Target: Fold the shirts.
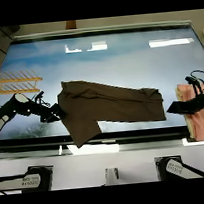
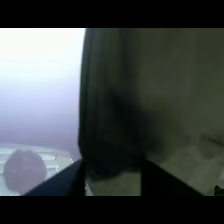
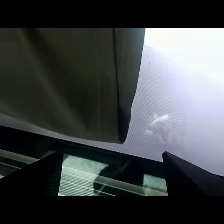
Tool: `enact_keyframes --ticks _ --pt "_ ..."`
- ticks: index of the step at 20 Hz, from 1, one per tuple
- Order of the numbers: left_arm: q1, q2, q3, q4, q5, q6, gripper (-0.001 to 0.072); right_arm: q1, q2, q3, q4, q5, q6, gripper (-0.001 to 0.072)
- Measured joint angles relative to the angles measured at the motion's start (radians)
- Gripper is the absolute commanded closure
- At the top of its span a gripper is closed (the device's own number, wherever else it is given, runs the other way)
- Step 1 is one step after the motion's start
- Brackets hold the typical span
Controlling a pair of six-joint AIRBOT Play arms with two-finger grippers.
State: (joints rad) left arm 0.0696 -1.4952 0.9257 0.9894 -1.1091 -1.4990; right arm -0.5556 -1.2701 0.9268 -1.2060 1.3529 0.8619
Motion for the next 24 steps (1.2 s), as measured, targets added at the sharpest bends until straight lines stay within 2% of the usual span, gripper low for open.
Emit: enact_keyframes --ticks 2,10,13,14,16,17,18,24 --pt "-0.018 -0.004 -0.003 0.0 0.031 0.0 0.0658 0.0 -0.003 -0.042 -0.002 -0.02 -0.001 0.0042" --pt "-0.034 0.057 -0.002 0.003 0.072 0.01 0.0666 0.015 -0.093 -0.107 0.057 -0.141 -0.008 0.0066" --pt "-0.034 0.094 -0.002 0.0 0.07 0.01 0.0666 0.067 -0.125 -0.108 0.098 -0.173 -0.001 0.0166" --pt "-0.034 0.104 -0.002 -0.001 0.07 0.01 0.0666 0.088 -0.132 -0.109 0.105 -0.187 0.005 0.0233" --pt "-0.035 0.122 -0.002 -0.003 0.068 0.01 0.0666 0.135 -0.143 -0.111 0.118 -0.22 0.013 0.0417" --pt "-0.034 0.131 -0.002 -0.003 0.067 0.01 0.0667 0.155 -0.147 -0.109 0.118 -0.225 0.011 0.0652" --pt "-0.034 0.138 0.0 -0.005 0.066 0.01 0.0667 0.175 -0.153 -0.106 0.116 -0.22 -0.001 0.0684" --pt "-0.028 0.246 0.127 -0.015 0.027 0.018 0.0668 0.216 -0.051 0.017 0.157 -0.085 -0.079 0.0689"
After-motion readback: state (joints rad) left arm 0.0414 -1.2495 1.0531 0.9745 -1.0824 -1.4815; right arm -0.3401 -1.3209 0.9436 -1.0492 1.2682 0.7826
